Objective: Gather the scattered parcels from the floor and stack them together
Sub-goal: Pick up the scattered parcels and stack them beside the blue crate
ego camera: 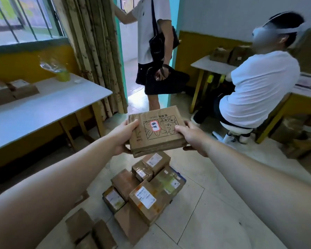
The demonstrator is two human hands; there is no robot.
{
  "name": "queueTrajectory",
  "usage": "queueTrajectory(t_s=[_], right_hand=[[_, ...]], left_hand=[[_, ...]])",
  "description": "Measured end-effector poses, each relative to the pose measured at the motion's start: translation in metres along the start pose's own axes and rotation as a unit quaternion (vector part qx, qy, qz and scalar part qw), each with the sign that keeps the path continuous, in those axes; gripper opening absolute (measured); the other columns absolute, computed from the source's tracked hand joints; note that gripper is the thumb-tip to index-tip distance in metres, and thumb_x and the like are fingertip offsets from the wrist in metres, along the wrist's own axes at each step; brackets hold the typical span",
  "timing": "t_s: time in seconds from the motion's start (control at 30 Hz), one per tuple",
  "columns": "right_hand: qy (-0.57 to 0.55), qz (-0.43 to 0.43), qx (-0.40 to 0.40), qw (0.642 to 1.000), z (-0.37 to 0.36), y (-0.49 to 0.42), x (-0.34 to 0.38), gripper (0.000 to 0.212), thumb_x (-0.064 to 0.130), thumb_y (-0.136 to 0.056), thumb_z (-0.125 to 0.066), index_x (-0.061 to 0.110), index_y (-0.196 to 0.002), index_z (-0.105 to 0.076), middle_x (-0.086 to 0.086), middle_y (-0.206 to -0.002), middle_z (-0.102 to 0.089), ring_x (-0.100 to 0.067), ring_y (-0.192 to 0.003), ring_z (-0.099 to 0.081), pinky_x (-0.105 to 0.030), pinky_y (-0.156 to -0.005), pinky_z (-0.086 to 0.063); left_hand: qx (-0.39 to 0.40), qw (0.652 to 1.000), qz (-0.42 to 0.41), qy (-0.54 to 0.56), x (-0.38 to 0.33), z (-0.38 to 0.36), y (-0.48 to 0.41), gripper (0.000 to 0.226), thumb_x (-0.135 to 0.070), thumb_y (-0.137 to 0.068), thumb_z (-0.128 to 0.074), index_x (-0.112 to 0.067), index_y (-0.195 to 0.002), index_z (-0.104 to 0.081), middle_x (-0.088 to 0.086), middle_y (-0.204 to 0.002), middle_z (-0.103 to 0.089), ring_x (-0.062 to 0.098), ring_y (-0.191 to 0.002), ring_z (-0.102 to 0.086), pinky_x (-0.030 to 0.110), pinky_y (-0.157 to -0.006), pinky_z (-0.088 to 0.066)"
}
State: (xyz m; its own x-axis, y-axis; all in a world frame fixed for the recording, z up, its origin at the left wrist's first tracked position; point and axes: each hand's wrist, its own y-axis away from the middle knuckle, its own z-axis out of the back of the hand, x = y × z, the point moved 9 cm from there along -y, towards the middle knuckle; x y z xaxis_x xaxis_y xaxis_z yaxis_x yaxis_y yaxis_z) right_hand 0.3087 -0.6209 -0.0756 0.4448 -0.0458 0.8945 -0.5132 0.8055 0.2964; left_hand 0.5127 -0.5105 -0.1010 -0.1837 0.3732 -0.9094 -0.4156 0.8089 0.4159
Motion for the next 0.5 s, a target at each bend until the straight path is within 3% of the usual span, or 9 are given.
queueTrajectory(t_s=[0.2, 0.4, 0.5], right_hand=[[0.048, 0.037, 0.065, 0.996, 0.031, -0.063, -0.003, 0.027, 0.045, -0.089, -0.055, 0.036, -0.114, -0.048, 0.006, -0.096, -0.065, -0.015, -0.079, -0.064, -0.028, -0.061, -0.055], [0.049, 0.046, 0.184, 0.981, -0.042, -0.109, 0.007, 0.032, 0.045, -0.089, -0.056, 0.036, -0.118, -0.046, 0.002, -0.105, -0.065, -0.021, -0.088, -0.067, -0.038, -0.074, -0.058], [0.045, 0.058, 0.201, 0.977, -0.084, -0.126, 0.012, 0.033, 0.042, -0.09, -0.054, 0.033, -0.122, -0.05, 0.002, -0.105, -0.064, -0.022, -0.088, -0.064, -0.033, -0.064, -0.055]], left_hand=[[-0.073, 0.996, 0.021, 0.043, 0.015, -0.023, -0.025, 0.027, -0.045, -0.094, -0.051, -0.046, -0.12, -0.044, -0.001, -0.089, -0.075, 0.02, -0.079, -0.073, 0.046, -0.06, -0.057], [-0.179, 0.981, 0.031, 0.075, 0.028, 0.033, -0.015, 0.01, -0.043, -0.097, -0.047, -0.051, -0.102, -0.051, 0.001, -0.092, -0.075, 0.024, -0.085, -0.072, 0.054, -0.072, -0.057], [-0.226, 0.97, 0.038, 0.082, 0.04, 0.071, -0.015, 0.009, -0.043, -0.096, -0.049, -0.048, -0.104, -0.049, 0.001, -0.088, -0.075, 0.022, -0.077, -0.073, 0.046, -0.06, -0.059]])
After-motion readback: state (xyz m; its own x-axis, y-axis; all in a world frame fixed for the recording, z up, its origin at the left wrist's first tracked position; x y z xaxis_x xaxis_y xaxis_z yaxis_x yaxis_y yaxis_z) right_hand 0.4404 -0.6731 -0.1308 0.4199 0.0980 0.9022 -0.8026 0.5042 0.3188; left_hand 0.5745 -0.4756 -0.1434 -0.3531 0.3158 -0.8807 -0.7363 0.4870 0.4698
